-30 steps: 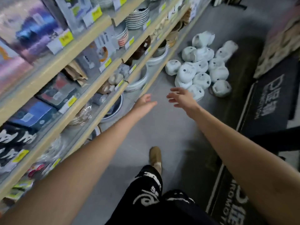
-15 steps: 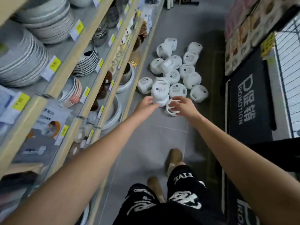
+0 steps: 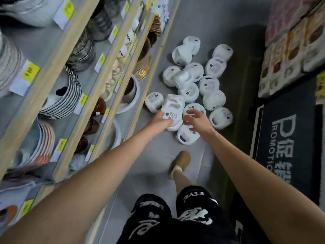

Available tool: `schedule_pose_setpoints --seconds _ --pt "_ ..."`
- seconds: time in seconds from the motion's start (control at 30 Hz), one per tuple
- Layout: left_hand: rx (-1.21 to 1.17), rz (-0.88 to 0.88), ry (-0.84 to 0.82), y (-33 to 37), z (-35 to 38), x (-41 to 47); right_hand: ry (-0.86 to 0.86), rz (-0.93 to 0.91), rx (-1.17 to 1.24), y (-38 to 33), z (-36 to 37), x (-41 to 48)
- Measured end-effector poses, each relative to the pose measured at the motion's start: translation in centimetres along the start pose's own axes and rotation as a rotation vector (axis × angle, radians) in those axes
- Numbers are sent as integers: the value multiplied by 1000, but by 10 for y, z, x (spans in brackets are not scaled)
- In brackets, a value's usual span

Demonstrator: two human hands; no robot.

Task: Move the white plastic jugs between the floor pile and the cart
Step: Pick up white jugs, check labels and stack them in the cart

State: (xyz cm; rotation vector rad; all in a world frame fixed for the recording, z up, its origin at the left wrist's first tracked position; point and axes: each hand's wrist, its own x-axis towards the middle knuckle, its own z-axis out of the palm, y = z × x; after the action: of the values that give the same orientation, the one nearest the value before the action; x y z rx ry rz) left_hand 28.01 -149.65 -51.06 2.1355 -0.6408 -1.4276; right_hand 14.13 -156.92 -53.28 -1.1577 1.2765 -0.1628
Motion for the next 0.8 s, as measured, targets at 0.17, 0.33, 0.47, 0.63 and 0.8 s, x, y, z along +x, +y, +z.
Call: schedule_pose_setpoints --seconds 0.17,0.33,0.47,0.63,0.8 --pt "-149 -100 76 29 3 77 -42 23 -116 -30 -16 91" --pt "-406 -210 137 17 12 157 -100 84 -192 -26 -11 183" --pt "-541 -313 220 -17 29 237 -192 124 -299 2 6 260" --pt "-649 -465 253 -87 69 347 -248 77 -434 57 34 374" --pt "-695 -550 281 -143 102 430 -293 71 -531 114 58 482"
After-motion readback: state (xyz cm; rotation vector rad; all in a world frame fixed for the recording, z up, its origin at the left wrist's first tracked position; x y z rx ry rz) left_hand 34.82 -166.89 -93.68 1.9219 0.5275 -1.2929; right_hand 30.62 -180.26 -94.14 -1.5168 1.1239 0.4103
